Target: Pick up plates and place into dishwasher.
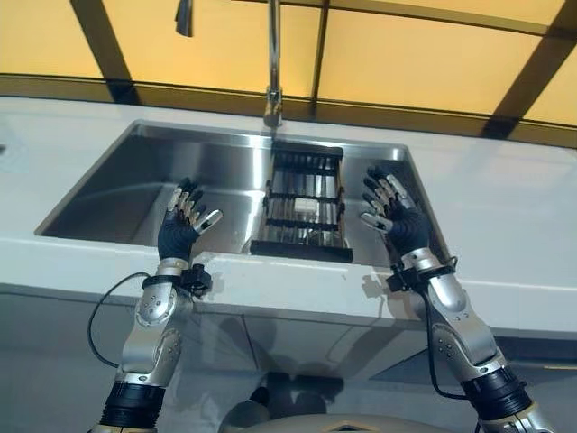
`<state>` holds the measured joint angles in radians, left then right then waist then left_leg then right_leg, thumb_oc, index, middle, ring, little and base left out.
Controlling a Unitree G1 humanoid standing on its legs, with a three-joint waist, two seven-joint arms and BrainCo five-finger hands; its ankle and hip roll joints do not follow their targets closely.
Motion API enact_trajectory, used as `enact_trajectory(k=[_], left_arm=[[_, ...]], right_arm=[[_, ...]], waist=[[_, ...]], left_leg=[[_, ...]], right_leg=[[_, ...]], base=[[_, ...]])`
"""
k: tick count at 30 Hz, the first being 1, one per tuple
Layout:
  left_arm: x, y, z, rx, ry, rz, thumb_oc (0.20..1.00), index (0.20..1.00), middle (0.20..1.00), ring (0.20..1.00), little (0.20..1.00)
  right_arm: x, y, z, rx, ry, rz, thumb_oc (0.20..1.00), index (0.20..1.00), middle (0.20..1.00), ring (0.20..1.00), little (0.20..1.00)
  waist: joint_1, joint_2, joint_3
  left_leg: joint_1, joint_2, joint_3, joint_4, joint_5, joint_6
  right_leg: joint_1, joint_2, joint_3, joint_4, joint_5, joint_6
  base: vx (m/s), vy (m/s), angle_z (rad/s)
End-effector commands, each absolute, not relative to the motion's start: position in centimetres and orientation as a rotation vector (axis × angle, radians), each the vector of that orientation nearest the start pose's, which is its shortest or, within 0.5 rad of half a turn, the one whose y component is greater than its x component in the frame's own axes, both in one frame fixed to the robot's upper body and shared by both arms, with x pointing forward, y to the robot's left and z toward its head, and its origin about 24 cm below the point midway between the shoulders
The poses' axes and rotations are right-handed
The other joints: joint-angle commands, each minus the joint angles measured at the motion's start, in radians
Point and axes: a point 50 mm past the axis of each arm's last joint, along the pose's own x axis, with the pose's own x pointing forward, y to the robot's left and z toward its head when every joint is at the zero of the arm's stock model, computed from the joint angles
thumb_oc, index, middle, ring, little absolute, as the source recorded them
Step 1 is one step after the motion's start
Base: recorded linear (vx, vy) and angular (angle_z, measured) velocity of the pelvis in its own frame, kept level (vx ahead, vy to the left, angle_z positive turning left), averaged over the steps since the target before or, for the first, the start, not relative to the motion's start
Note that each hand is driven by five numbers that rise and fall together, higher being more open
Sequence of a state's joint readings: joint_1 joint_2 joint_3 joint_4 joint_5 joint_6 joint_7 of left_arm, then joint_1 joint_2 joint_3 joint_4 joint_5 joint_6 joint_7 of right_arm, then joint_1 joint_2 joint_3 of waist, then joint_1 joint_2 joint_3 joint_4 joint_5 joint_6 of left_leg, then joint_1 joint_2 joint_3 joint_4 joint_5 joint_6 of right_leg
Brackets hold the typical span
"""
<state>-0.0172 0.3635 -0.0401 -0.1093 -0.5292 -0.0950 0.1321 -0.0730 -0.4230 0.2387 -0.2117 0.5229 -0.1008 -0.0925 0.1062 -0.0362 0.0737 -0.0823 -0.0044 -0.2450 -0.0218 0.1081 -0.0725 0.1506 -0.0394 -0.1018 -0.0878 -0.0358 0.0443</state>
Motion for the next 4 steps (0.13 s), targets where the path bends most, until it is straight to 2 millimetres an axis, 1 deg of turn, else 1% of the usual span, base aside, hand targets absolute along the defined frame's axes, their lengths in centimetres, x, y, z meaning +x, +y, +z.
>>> enact_trajectory(k=[1,2,4], left_arm=[[26.16,19.58,11.61,-0.195,-0.305,-0.031,1.000,1.000,1.000,1.000,1.000],[26.23,19.37,11.57,-0.199,-0.306,-0.033,1.000,1.000,1.000,1.000,1.000],[26.43,19.14,11.64,-0.202,-0.302,-0.034,1.000,1.000,1.000,1.000,1.000]], right_arm=[[25.60,-15.82,13.04,0.159,-0.364,0.216,1.000,1.000,1.000,1.000,1.000],[25.62,-15.93,12.98,0.157,-0.361,0.214,1.000,1.000,1.000,1.000,1.000],[25.86,-16.00,12.99,0.156,-0.353,0.214,1.000,1.000,1.000,1.000,1.000]], waist=[[-0.015,-0.019,-0.034],[-0.022,-0.015,-0.035],[-0.034,-0.003,-0.040]], left_leg=[[0.018,0.019,0.116,0.058,-0.036,0.016],[0.025,0.020,0.109,0.044,-0.031,0.017],[0.046,0.025,0.105,0.010,-0.024,0.017]], right_leg=[[-0.095,-0.029,0.008,0.025,0.105,-0.001],[-0.094,-0.029,0.012,0.023,0.107,0.000],[-0.092,-0.030,0.024,0.015,0.108,0.003]], base=[[-0.02,0.073,0.91],[-0.01,0.079,0.73],[0.00,0.081,0.45]])
